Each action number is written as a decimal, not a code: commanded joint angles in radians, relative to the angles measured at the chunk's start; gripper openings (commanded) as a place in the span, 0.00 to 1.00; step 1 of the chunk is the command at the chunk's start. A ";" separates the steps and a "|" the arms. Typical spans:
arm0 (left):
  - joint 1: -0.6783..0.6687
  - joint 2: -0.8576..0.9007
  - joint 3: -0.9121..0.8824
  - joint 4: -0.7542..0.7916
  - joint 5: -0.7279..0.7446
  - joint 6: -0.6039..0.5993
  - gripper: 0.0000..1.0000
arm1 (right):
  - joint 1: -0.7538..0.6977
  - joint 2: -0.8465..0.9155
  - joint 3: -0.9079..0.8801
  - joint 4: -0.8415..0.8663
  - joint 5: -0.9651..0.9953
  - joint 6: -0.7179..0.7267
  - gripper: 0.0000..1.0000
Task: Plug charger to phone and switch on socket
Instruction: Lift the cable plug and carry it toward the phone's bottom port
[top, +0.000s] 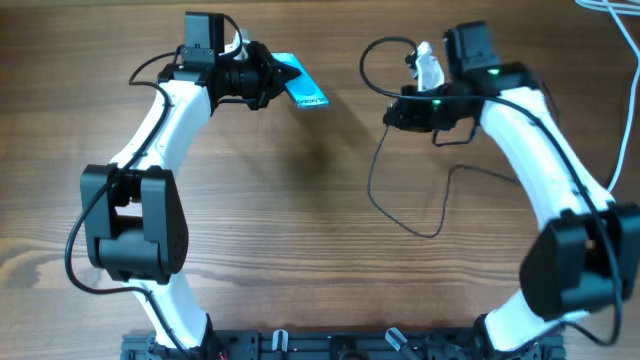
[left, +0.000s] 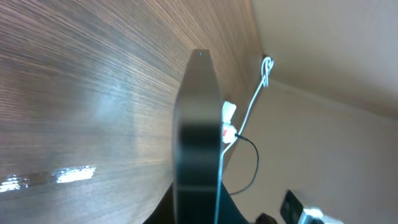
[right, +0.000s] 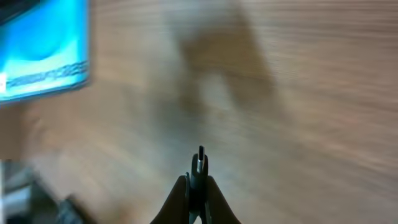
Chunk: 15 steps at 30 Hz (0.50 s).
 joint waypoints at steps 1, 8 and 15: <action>0.006 -0.023 0.018 0.008 0.106 0.029 0.04 | -0.026 -0.029 -0.001 -0.060 -0.238 -0.155 0.04; 0.003 -0.023 0.018 0.023 0.161 0.092 0.04 | -0.045 -0.029 -0.009 -0.157 -0.472 -0.309 0.05; -0.027 -0.023 0.018 0.103 0.161 0.059 0.04 | -0.044 -0.027 -0.117 -0.032 -0.666 -0.282 0.05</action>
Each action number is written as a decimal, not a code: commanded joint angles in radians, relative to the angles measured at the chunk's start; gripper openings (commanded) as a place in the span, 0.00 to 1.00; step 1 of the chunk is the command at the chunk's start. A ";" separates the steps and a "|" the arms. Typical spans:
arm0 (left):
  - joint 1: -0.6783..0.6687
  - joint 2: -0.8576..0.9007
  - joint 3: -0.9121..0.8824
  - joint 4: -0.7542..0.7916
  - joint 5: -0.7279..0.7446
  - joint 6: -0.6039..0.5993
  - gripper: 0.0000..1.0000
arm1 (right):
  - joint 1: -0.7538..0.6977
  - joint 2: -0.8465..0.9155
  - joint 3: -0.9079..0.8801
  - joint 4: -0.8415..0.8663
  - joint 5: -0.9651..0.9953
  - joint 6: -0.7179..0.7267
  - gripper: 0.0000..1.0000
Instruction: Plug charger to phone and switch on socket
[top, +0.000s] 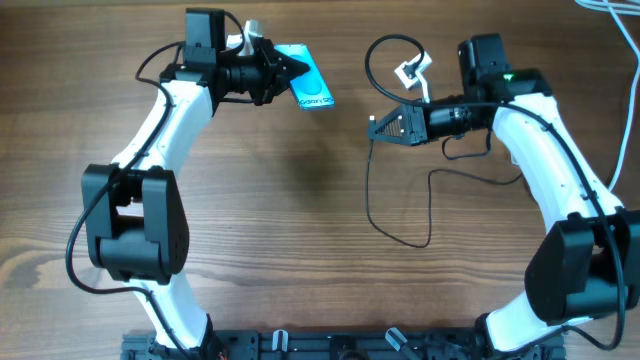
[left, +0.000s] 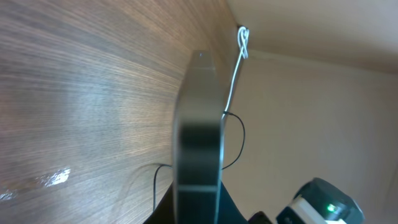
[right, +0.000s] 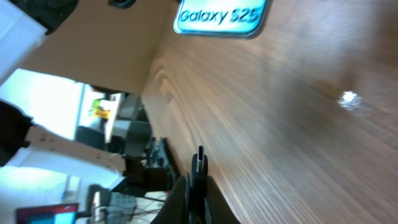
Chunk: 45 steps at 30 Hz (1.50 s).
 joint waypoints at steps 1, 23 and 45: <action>-0.016 -0.023 0.018 0.040 0.042 -0.034 0.04 | -0.003 -0.013 -0.090 0.122 -0.213 0.022 0.04; -0.056 -0.023 0.018 0.398 0.361 -0.246 0.04 | 0.097 0.023 -0.234 0.927 -0.365 0.535 0.04; -0.060 -0.023 0.018 0.555 0.385 -0.241 0.04 | 0.097 0.081 -0.235 1.154 -0.397 0.703 0.04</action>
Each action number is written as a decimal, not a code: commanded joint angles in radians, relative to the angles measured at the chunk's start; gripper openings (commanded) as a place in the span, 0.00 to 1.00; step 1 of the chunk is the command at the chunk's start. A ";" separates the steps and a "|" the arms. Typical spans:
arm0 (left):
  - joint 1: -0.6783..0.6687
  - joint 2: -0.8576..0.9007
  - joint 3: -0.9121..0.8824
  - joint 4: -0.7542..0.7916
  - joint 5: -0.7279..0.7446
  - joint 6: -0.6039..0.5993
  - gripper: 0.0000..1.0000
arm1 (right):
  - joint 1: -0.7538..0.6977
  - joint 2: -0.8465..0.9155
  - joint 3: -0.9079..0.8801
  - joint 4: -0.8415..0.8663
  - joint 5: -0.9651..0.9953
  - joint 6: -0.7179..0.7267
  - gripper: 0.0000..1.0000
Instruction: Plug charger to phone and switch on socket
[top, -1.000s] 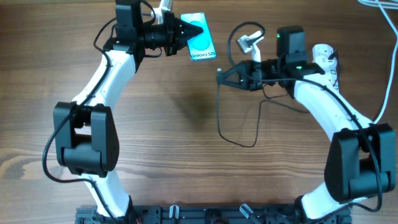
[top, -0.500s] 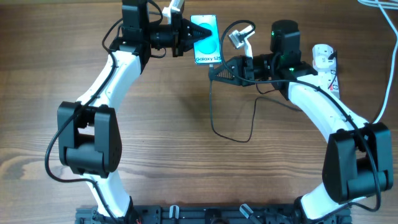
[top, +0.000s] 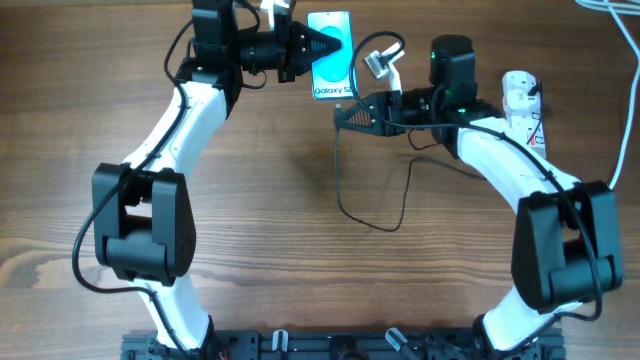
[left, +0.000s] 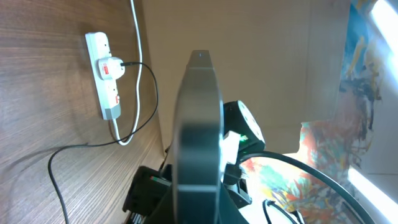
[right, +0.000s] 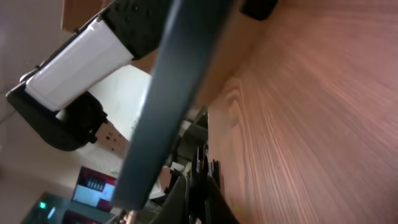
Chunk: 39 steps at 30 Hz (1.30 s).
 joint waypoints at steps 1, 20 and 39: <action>-0.003 -0.023 0.018 0.020 0.022 0.009 0.04 | 0.000 0.012 0.000 0.066 -0.058 0.053 0.04; -0.003 -0.023 0.018 0.073 0.021 0.011 0.04 | 0.000 0.012 0.000 0.113 -0.110 0.074 0.04; -0.014 -0.022 0.018 0.051 0.022 0.013 0.04 | 0.000 0.012 0.000 0.167 -0.095 0.115 0.04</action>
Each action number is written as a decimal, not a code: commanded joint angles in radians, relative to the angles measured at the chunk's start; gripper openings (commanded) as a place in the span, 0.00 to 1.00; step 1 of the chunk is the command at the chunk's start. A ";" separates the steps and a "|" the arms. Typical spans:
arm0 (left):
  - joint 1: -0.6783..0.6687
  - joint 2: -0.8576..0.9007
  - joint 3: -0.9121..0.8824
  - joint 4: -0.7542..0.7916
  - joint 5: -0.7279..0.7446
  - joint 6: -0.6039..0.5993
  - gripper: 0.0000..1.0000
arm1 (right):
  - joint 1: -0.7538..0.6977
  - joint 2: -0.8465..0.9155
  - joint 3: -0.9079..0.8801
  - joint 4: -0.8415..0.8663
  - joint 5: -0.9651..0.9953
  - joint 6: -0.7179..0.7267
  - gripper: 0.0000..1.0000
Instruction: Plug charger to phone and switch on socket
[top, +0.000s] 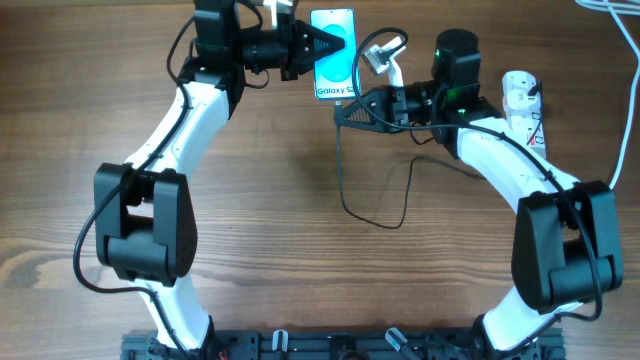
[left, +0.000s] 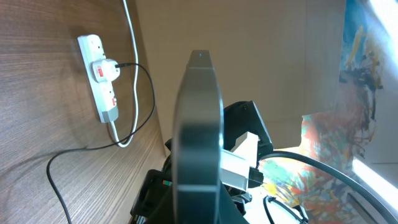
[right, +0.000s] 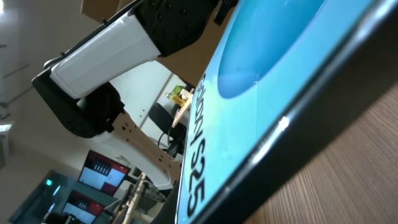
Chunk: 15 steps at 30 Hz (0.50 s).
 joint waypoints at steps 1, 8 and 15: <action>-0.002 -0.022 0.018 0.004 0.019 0.013 0.04 | 0.000 0.012 0.001 0.006 -0.021 0.014 0.04; -0.002 -0.022 0.018 0.004 0.019 0.035 0.04 | 0.000 0.012 0.001 0.005 -0.025 0.015 0.04; -0.010 -0.022 0.018 0.004 0.020 0.035 0.04 | 0.000 0.012 0.001 0.006 -0.024 0.015 0.04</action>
